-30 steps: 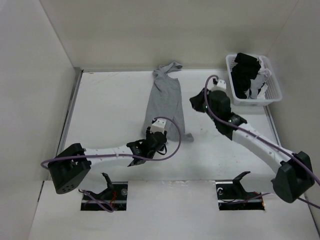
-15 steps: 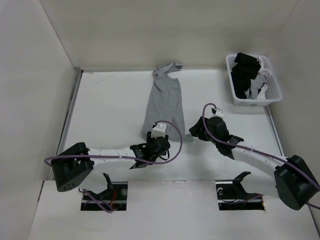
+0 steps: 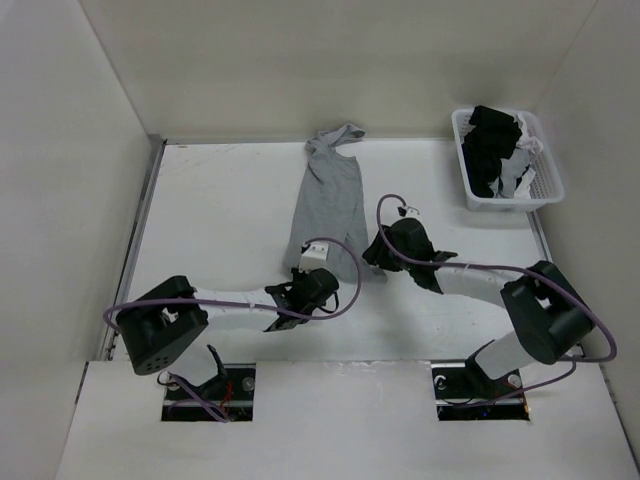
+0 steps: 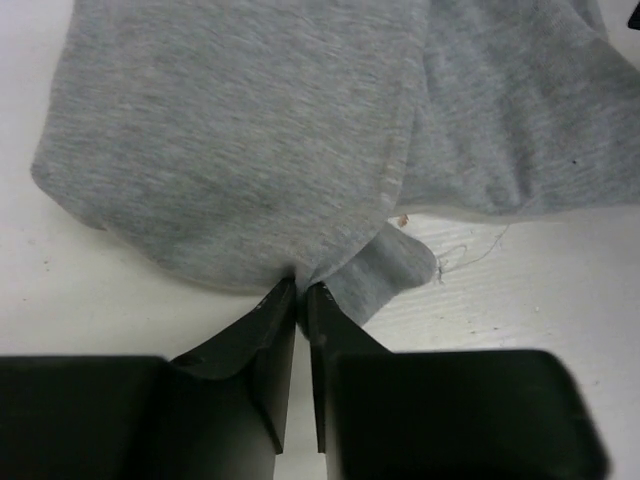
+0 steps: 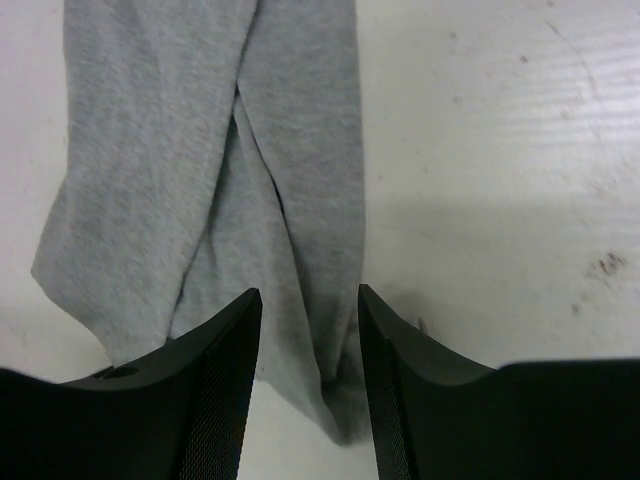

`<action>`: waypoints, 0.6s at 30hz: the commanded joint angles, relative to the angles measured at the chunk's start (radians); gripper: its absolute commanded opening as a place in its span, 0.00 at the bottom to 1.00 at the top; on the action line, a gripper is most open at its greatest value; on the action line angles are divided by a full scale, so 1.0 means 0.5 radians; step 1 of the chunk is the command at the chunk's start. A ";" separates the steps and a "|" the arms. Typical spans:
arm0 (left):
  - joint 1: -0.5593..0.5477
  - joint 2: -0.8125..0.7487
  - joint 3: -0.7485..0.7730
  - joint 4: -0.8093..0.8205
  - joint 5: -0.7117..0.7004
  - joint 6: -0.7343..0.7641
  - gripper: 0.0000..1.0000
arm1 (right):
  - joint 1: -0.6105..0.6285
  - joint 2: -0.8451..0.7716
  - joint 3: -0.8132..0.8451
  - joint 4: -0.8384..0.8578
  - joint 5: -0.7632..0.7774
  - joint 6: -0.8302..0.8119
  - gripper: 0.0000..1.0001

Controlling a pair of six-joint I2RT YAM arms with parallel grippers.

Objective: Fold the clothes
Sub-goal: Flatten the tank top out

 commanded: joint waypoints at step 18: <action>0.443 -0.777 -0.217 0.011 0.235 0.136 0.04 | -0.046 0.656 0.693 -0.138 0.207 0.195 0.01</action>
